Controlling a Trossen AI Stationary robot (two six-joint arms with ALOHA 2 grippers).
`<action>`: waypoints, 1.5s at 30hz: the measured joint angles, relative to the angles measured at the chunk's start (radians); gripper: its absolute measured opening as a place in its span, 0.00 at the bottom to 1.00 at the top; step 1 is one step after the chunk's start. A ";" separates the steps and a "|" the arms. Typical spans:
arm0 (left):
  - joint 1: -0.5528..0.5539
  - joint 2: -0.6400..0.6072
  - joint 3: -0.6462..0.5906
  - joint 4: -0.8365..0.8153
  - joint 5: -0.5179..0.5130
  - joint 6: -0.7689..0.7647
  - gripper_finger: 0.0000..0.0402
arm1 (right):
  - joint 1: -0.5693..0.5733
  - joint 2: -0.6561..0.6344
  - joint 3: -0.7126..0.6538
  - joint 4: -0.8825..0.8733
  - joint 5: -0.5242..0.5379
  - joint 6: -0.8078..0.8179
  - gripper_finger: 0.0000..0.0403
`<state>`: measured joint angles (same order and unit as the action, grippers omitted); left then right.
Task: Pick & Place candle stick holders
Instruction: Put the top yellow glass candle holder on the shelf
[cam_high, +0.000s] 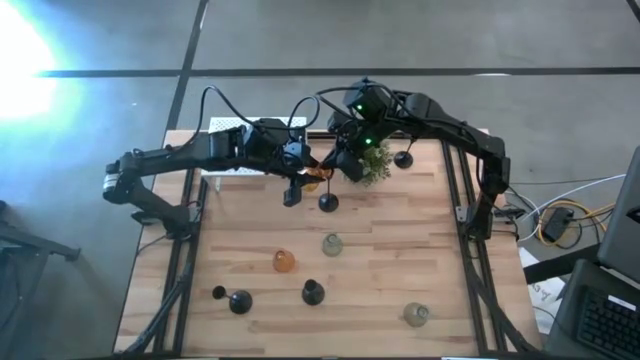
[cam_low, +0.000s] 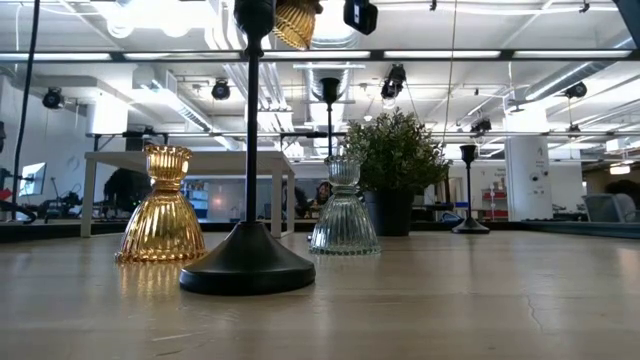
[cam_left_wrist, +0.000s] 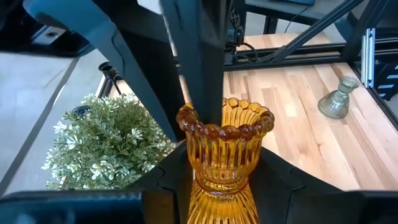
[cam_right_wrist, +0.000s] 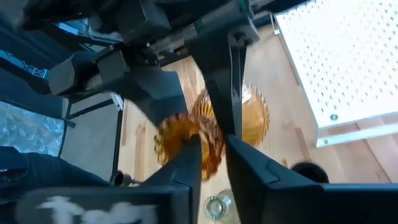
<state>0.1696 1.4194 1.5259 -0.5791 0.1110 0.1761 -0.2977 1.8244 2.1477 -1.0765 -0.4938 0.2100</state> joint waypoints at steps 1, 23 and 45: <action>0.000 -0.001 -0.001 -0.001 -0.004 0.002 0.31 | -0.001 -0.002 0.004 -0.021 0.000 0.000 0.20; 0.055 -0.221 -0.139 0.127 -0.219 -0.021 0.31 | -0.047 -0.158 -0.027 -0.257 0.365 0.043 0.46; 0.372 -0.343 -0.783 0.966 -0.181 -0.214 0.31 | -0.048 -0.809 -0.940 0.242 0.681 0.363 0.36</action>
<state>0.5413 1.0767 0.7433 0.3868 -0.0704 -0.0381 -0.3462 1.0156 1.2076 -0.8341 0.1875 0.5732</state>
